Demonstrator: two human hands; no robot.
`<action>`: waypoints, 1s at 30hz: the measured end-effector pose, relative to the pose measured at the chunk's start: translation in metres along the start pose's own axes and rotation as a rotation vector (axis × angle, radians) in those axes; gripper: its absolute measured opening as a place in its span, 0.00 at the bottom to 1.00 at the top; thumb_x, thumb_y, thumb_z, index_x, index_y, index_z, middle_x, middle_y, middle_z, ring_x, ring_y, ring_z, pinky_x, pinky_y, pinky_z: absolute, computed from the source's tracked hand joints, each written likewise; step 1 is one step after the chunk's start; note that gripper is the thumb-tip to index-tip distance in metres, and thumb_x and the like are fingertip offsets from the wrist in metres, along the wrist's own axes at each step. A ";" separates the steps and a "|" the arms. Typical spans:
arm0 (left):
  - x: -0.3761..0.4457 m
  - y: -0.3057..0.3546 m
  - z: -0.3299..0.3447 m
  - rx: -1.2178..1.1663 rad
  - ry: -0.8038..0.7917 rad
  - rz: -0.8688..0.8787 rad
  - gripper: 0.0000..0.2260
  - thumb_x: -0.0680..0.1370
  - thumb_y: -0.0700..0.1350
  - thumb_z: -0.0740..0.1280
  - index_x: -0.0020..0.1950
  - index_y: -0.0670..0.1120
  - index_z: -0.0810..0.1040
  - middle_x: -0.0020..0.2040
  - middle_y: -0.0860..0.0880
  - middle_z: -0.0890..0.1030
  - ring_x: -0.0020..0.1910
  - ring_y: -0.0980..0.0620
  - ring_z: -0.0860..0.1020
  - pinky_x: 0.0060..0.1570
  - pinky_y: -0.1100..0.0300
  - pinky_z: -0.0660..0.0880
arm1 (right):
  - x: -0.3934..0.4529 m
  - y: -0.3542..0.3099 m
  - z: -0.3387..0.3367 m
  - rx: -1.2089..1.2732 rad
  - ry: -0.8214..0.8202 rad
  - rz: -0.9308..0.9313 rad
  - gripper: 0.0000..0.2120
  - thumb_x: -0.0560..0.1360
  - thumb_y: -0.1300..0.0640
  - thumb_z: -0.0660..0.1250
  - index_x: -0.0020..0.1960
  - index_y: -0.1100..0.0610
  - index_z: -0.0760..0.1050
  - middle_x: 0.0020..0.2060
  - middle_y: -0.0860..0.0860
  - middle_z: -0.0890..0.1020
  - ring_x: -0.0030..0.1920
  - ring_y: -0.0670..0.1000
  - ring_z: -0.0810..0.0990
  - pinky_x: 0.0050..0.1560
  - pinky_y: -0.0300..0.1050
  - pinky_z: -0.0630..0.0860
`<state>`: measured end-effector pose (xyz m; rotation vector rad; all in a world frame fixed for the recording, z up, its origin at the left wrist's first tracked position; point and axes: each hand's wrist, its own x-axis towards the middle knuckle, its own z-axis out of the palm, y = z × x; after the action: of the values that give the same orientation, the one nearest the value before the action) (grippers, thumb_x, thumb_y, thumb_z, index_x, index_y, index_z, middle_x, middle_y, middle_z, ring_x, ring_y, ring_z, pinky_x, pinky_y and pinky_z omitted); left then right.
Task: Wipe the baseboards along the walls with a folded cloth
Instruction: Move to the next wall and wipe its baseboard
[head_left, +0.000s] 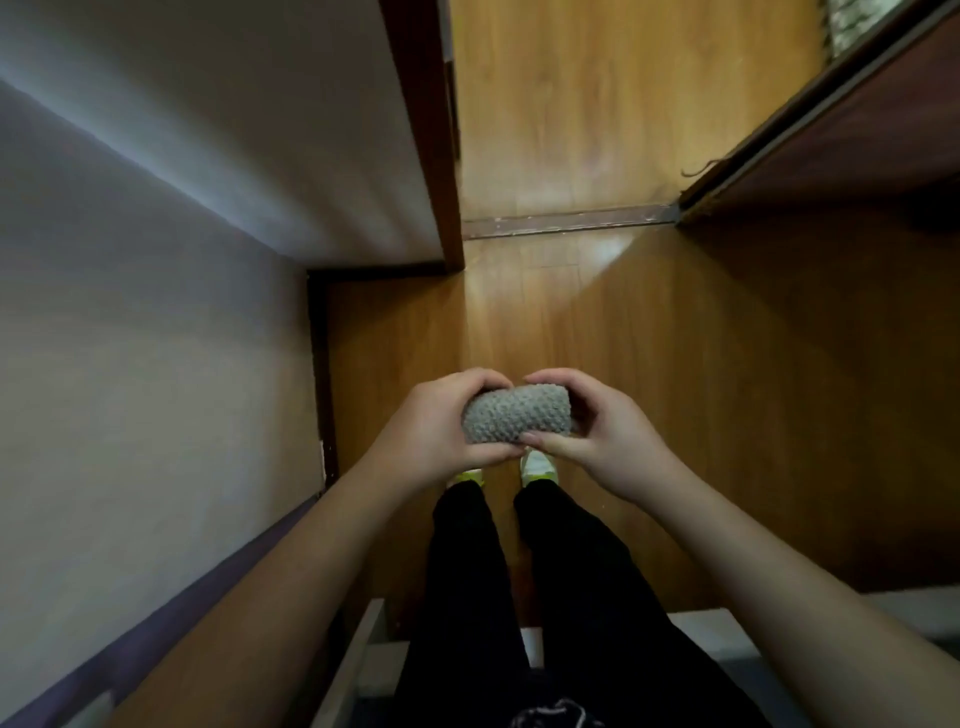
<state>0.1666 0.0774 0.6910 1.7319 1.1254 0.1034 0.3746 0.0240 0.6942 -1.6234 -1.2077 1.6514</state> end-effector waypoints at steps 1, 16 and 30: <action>-0.001 0.012 -0.006 -0.028 -0.004 0.024 0.26 0.66 0.55 0.80 0.61 0.57 0.76 0.54 0.61 0.78 0.54 0.64 0.77 0.52 0.66 0.77 | -0.010 -0.009 -0.005 0.039 0.038 -0.004 0.22 0.69 0.61 0.77 0.60 0.51 0.77 0.53 0.45 0.81 0.54 0.39 0.80 0.51 0.32 0.76; 0.049 0.221 0.005 -0.076 -0.373 0.333 0.21 0.65 0.54 0.79 0.55 0.53 0.79 0.51 0.54 0.82 0.53 0.56 0.81 0.52 0.55 0.80 | -0.167 -0.051 -0.111 0.461 0.545 -0.100 0.17 0.65 0.62 0.75 0.51 0.47 0.82 0.49 0.47 0.85 0.52 0.46 0.83 0.47 0.36 0.79; 0.171 0.444 0.203 -0.009 -0.575 0.437 0.25 0.62 0.66 0.77 0.56 0.63 0.78 0.52 0.63 0.82 0.52 0.62 0.81 0.48 0.64 0.79 | -0.295 0.027 -0.336 0.476 0.938 -0.117 0.22 0.65 0.41 0.78 0.56 0.45 0.79 0.52 0.43 0.84 0.54 0.43 0.82 0.48 0.35 0.79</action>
<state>0.6507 0.0409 0.8682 1.8127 0.3235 -0.1178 0.7470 -0.1634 0.8576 -1.6408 -0.3787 0.8007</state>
